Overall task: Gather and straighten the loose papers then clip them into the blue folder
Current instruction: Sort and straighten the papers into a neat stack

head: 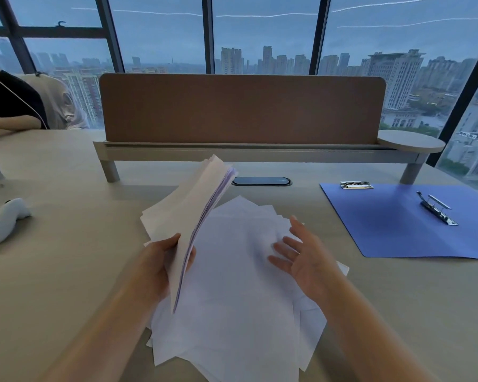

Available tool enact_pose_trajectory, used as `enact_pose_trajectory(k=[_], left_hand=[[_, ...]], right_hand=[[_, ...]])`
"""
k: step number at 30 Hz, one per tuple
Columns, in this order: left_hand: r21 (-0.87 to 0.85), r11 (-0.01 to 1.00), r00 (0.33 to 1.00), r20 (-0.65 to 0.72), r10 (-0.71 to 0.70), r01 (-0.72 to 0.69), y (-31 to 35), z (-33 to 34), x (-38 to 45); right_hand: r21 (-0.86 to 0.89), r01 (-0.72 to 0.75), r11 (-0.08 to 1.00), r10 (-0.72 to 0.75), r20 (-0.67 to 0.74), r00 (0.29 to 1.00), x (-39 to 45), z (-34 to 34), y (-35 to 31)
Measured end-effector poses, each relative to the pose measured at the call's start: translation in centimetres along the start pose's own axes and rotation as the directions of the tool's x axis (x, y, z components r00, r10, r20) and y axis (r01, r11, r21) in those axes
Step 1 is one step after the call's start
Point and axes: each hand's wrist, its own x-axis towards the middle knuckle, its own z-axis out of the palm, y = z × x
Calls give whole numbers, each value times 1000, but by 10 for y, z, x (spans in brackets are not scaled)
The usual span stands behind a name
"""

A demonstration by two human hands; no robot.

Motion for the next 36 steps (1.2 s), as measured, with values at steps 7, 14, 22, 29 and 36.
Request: enact_pose_trajectory(k=[7, 14, 22, 29, 36], left_hand=[[165, 984, 996, -46, 74, -65, -6, 0, 5], [177, 956, 947, -182, 266, -235, -2, -2, 10], [117, 977, 963, -185, 196, -177, -7, 5, 5], [141, 982, 982, -121, 144, -126, -7, 3, 1], [260, 962, 993, -63, 100, -80, 8, 0, -4]], right_hand=[[-37, -34, 999, 35, 25, 999, -3, -1, -2], [-293, 115, 949, -150, -101, 984, -3, -20, -25], [-152, 41, 987, -63, -140, 988, -2, -20, -25], [-512, 150, 846, -179, -9, 984, 4, -25, -12], [-723, 342, 601, -351, 145, 925, 13, -27, -6]])
